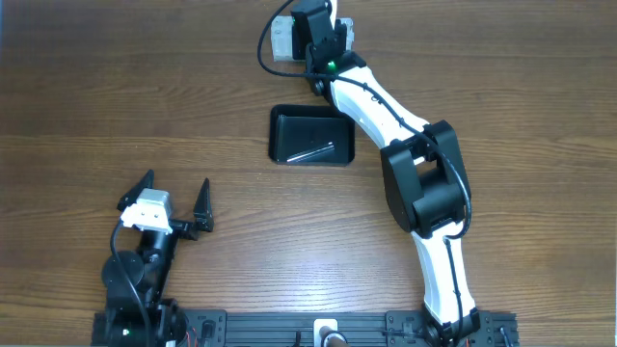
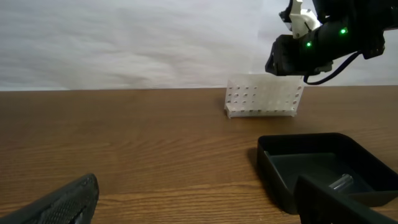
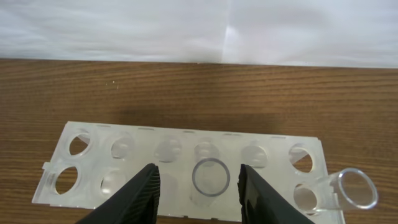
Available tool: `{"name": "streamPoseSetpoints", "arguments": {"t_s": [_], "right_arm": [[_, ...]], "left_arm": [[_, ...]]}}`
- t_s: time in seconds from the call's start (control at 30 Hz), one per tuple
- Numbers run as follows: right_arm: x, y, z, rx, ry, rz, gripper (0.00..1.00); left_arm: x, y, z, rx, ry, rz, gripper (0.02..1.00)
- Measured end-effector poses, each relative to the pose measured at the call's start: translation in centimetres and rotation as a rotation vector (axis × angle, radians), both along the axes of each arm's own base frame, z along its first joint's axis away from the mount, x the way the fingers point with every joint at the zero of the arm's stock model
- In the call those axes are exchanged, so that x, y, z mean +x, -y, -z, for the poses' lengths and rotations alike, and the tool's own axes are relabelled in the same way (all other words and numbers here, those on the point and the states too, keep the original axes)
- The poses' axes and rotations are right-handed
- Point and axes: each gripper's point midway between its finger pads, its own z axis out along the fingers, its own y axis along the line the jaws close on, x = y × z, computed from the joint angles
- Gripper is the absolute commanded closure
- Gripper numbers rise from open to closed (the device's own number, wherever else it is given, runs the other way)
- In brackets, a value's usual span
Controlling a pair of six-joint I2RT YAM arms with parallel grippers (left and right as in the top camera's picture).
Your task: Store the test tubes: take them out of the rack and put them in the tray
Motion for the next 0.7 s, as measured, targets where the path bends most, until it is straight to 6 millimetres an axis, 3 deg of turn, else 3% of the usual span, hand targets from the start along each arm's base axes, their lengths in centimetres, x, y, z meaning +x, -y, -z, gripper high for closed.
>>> {"name": "streamPoseSetpoints", "arguments": {"t_s": [0.33, 0.7], "right_arm": [[0.5, 0.5, -0.2, -0.004, 0.018, 0.004, 0.608], [0.7, 0.9, 0.9, -0.016, 0.002, 0.007, 0.724]], "left_arm": [[0.0, 0.0, 0.0, 0.000, -0.001, 0.000, 0.018], [0.0, 0.0, 0.0, 0.000, -0.001, 0.000, 0.018]]}}
